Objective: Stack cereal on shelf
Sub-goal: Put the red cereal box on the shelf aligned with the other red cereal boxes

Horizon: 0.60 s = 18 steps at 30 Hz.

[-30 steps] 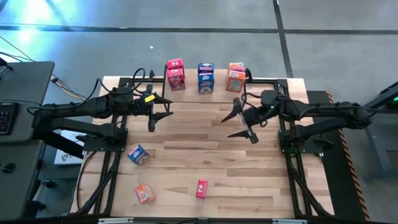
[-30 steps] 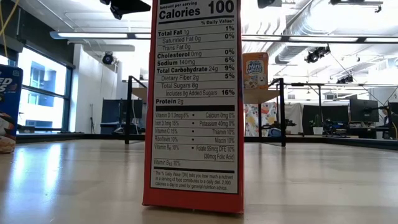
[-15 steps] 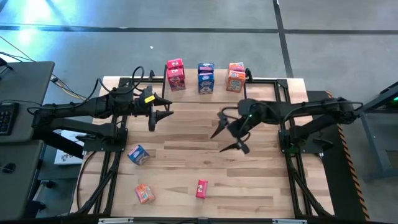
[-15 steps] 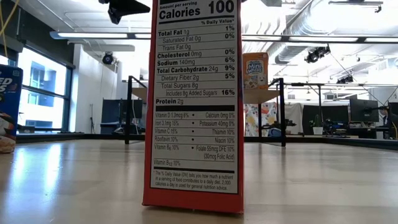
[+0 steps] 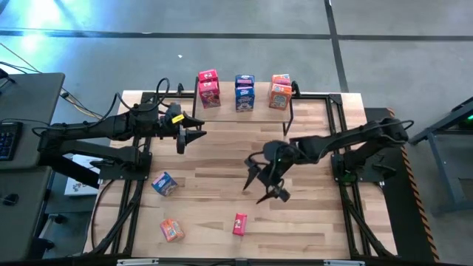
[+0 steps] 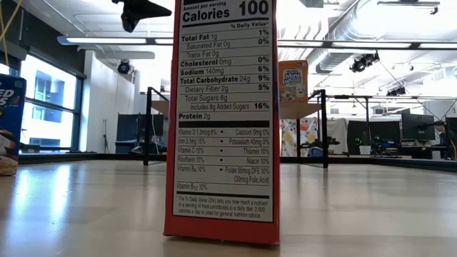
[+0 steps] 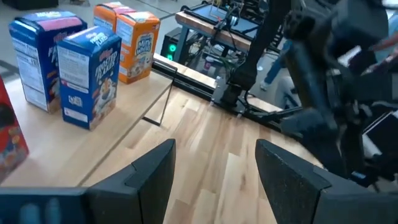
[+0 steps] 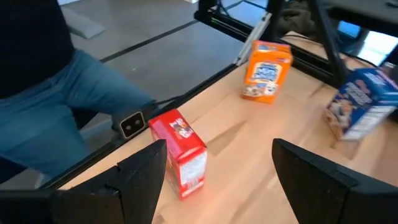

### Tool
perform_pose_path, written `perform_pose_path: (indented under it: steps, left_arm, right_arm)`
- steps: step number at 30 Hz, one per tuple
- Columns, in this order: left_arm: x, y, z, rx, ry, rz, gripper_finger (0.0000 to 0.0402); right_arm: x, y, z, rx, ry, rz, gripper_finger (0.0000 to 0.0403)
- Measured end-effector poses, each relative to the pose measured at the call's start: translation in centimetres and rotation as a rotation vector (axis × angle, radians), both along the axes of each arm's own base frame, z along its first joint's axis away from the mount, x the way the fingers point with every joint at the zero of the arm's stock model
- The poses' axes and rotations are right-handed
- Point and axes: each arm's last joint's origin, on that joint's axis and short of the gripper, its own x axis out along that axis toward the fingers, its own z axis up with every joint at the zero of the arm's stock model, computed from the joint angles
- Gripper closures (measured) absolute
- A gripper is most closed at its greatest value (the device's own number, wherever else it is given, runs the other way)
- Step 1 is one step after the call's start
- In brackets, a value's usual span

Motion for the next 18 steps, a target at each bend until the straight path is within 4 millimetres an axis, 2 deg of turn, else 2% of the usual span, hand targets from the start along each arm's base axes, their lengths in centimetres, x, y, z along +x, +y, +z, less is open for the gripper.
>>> perform_pose_path:
  steps: [6, 18]
  left_arm:
    - [0.0, -0.4, 0.0, -0.059, -0.010, -0.021, 0.0190]
    - [0.1, -1.4, 0.0, -0.061, -0.010, -0.078, 0.0190]
  right_arm:
    - [0.9, 1.6, -1.2, 0.002, -0.014, 0.041, 0.0118]
    - [2.1, 4.2, -3.1, -0.013, -0.060, 0.120, 0.0118]
